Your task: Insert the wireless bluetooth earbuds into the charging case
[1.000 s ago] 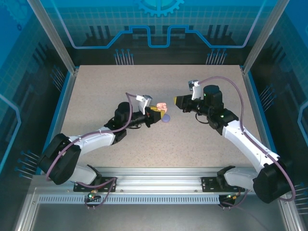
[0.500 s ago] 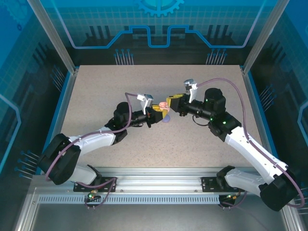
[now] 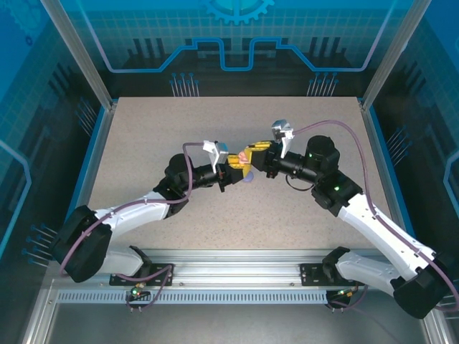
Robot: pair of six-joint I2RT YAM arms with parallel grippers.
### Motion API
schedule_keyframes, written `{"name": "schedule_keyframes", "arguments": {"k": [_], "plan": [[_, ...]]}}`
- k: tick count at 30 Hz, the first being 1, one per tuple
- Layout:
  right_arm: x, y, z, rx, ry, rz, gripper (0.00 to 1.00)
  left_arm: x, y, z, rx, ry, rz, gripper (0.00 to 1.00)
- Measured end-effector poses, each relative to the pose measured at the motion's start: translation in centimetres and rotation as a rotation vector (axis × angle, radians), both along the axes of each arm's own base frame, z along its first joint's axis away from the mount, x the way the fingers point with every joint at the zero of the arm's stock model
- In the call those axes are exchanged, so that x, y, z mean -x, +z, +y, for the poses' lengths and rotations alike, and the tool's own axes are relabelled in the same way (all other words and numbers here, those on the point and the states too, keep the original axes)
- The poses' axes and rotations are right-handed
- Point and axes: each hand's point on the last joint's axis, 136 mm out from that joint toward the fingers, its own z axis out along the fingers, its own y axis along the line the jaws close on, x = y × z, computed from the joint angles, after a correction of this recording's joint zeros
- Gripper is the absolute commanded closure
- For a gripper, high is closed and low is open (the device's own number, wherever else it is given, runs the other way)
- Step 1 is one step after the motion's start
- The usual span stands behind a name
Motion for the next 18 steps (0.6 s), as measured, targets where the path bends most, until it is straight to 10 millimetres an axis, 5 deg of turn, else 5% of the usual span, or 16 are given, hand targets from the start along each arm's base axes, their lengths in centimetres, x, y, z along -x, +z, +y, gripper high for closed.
{"name": "schedule_keyframes", "arguments": {"k": [18], "plan": [[0.4,1.5,0.3,0.014,-0.007,-0.134,0.8,0.4,2.2,-0.2,-0.004,-0.006,-0.13,1.0]]}}
